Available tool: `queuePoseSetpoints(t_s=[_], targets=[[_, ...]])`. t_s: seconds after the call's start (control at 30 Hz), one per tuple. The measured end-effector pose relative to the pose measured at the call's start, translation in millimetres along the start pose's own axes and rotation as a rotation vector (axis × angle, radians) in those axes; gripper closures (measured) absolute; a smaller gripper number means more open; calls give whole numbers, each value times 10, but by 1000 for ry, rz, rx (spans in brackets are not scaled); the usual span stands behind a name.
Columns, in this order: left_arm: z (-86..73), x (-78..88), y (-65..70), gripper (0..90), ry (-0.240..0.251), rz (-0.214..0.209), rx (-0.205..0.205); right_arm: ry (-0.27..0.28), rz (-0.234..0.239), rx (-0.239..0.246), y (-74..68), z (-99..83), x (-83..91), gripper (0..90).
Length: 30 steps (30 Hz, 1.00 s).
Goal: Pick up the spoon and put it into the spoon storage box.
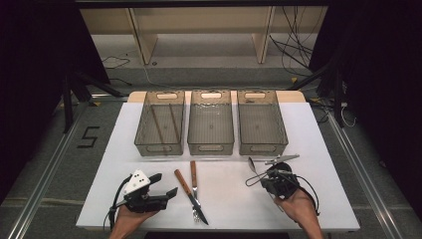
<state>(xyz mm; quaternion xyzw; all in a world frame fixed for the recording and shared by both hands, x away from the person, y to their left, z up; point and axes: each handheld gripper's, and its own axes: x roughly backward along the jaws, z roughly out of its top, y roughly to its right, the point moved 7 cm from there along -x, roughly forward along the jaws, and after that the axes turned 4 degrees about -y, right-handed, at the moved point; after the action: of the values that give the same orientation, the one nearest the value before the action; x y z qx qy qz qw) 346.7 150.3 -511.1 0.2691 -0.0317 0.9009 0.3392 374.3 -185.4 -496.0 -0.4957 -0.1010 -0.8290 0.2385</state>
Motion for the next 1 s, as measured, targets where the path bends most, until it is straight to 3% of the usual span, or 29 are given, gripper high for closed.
queuePoseSetpoints(t_s=[0.2,0.53,0.73,1.0], targets=[[1,8,-8,216,5,0,1,89,60,-1,-85,304,144,900],[15,20,-12,202,33,-8,7,193,136,-15,-242,918,166,900],[20,25,-14,192,42,-11,9,218,176,-17,-352,1235,146,900],[23,33,-23,181,48,-11,6,222,177,-20,-421,1571,52,900]])
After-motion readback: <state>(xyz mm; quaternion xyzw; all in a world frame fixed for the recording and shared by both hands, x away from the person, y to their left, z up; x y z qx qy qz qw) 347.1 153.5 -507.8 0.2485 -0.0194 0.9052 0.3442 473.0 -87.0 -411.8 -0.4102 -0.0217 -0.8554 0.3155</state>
